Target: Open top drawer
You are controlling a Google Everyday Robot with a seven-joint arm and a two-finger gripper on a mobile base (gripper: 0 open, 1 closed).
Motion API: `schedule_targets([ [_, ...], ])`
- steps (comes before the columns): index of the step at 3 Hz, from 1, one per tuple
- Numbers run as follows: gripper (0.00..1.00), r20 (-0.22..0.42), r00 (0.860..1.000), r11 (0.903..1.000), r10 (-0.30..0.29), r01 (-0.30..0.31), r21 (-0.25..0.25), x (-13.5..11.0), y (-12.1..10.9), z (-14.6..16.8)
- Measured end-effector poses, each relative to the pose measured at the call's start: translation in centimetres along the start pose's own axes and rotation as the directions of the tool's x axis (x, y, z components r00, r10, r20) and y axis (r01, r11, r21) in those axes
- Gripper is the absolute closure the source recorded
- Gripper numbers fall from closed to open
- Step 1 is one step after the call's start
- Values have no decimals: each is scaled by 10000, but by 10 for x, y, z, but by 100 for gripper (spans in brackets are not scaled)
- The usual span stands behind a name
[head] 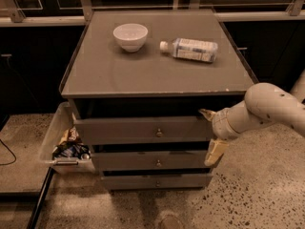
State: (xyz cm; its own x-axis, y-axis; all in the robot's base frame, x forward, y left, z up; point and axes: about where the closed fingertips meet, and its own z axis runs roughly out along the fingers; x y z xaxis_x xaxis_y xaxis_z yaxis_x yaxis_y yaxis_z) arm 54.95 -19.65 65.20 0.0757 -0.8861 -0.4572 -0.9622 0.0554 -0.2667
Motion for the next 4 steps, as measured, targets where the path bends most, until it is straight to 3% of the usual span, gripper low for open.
schedule_targets([
  [2,0,57,9982,9965,-603,599,577,5,-27,17],
  [4,0,593,9932,9930,-1004,964,678,9,-39,29],
])
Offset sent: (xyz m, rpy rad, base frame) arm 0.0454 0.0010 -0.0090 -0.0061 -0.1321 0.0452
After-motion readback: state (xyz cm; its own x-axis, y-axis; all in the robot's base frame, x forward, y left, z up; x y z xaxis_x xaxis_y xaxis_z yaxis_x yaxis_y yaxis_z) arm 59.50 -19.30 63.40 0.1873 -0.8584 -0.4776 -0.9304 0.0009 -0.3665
